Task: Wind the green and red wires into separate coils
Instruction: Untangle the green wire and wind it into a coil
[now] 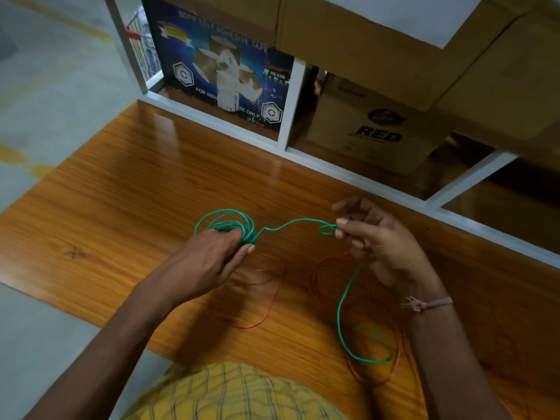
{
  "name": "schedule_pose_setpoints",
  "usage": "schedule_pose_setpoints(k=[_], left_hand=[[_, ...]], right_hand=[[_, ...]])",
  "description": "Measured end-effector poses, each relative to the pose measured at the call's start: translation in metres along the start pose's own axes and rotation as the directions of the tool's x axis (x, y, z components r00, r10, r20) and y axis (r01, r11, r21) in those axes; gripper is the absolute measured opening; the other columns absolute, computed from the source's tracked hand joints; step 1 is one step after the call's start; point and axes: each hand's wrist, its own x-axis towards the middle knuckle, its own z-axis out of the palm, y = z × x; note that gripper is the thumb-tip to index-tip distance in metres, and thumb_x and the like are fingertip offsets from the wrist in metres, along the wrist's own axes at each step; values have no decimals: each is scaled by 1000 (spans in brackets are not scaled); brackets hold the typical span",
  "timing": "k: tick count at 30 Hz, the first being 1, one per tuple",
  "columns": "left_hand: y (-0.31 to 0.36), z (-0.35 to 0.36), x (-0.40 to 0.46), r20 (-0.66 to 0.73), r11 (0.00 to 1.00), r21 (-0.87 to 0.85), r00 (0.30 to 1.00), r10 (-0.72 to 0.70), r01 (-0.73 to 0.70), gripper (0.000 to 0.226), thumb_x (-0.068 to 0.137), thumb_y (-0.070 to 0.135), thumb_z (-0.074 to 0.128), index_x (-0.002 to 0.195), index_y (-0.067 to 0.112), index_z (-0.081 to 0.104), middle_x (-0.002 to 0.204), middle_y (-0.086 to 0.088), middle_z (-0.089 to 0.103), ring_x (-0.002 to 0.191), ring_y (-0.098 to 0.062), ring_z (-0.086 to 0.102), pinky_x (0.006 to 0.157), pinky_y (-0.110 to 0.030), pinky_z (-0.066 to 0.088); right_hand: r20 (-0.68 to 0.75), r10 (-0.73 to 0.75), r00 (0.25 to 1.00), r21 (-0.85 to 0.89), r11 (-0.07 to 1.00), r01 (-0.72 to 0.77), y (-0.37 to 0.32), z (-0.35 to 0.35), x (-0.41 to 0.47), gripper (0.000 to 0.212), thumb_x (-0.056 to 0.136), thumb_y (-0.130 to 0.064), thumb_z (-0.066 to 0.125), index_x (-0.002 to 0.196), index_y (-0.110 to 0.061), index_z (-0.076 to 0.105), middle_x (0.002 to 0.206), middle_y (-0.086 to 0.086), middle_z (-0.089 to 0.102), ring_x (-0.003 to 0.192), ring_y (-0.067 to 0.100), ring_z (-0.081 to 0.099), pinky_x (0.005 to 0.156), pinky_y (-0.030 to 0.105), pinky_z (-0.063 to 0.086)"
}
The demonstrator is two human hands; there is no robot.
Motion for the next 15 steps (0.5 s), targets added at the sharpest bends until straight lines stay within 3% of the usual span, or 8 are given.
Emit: schedule_pose_setpoints(k=[2, 5, 8, 10, 13, 15], left_hand=[[7, -1, -1, 64, 996, -90, 998, 29, -23, 31, 109, 49, 38, 86, 29, 39, 71, 12, 41, 65, -20, 54, 61, -40, 39], [19, -6, -5, 139, 959, -282, 990, 14, 26, 41, 108, 53, 41, 89, 19, 53, 73, 9, 49, 64, -11, 51, 61, -35, 40], [29, -15, -5, 166, 876, -473, 986, -13, 91, 44, 108, 49, 47, 94, 10, 62, 71, 6, 54, 62, -9, 51, 60, -28, 41], [33, -19, -1, 111, 877, -474, 993, -25, 75, 38, 108, 44, 48, 88, 13, 56, 70, 4, 52, 61, -9, 50, 58, -31, 41], [31, -23, 6, -15, 918, -390, 996, -87, 74, 39, 109, 43, 47, 84, 14, 51, 69, 3, 49, 60, -7, 47, 57, -34, 38], [30, -25, 10, -79, 933, -354, 992, -96, 62, 40, 109, 43, 46, 83, 14, 51, 69, 5, 47, 60, -8, 47, 57, -30, 36]], right_hand=[[-47, 26, 999, 18, 1000, -25, 7, 6, 6, 17, 100, 4, 59, 111, -7, 66, 75, 5, 60, 50, 5, 38, 44, 16, 22], [-117, 11, 993, -118, 993, -25, 22, 15, 15, 13, 98, 1, 64, 108, -7, 67, 77, 4, 58, 48, 0, 42, 41, 12, 27], [-53, 41, 998, -217, 975, -51, 37, 20, 21, 15, 91, -5, 76, 101, -15, 71, 83, 6, 63, 62, 5, 55, 49, 15, 38], [60, 109, 992, -255, 963, -91, 44, 21, 22, 17, 86, -5, 81, 96, -16, 73, 79, 6, 65, 67, 12, 56, 56, 18, 42], [218, 251, 943, -282, 941, -186, 50, 25, 21, 15, 90, 7, 74, 91, -7, 68, 59, -3, 57, 44, 0, 46, 45, 10, 36], [290, 319, 902, -353, 912, -209, 54, 28, 20, 17, 91, 5, 73, 84, -9, 67, 54, -7, 52, 41, -3, 39, 43, 11, 31]])
